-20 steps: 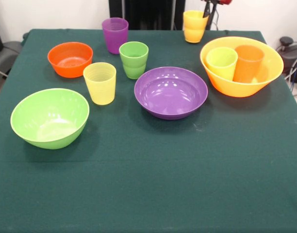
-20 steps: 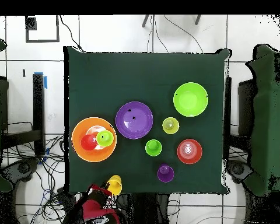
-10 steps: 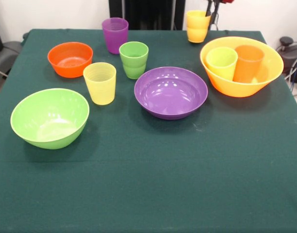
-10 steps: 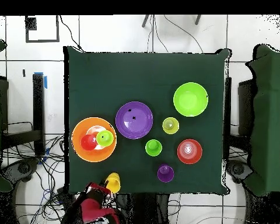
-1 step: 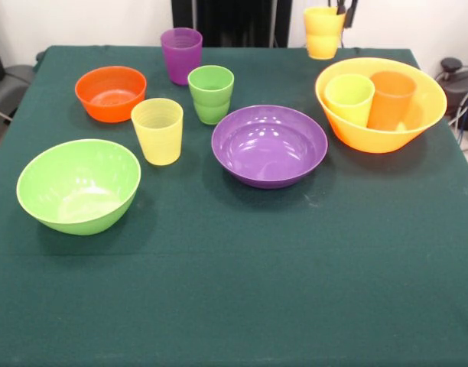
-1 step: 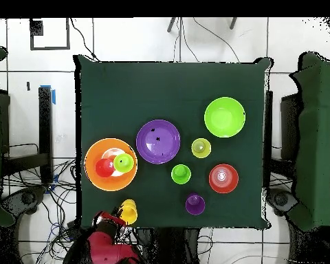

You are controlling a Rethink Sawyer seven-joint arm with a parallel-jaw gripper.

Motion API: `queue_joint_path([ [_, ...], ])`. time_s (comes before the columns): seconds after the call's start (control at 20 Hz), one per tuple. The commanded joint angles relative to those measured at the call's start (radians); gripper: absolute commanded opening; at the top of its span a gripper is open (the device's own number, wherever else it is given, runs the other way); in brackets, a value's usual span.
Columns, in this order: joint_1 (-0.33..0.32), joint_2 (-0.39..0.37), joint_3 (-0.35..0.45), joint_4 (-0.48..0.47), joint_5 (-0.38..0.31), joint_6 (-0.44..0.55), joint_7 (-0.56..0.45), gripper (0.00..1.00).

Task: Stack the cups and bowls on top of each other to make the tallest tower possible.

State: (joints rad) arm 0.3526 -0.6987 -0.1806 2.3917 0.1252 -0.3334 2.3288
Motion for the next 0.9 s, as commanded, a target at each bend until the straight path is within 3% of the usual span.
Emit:
queue_joint_path([
  [0.05,-0.002,-0.155,0.028,-0.086,0.053,0.294,0.07,0.0],
  [0.35,-0.001,-0.228,0.017,-0.117,0.038,0.414,0.077,0.0],
  [0.9,0.033,-0.263,-0.034,-0.225,0.035,0.532,0.102,0.0],
])
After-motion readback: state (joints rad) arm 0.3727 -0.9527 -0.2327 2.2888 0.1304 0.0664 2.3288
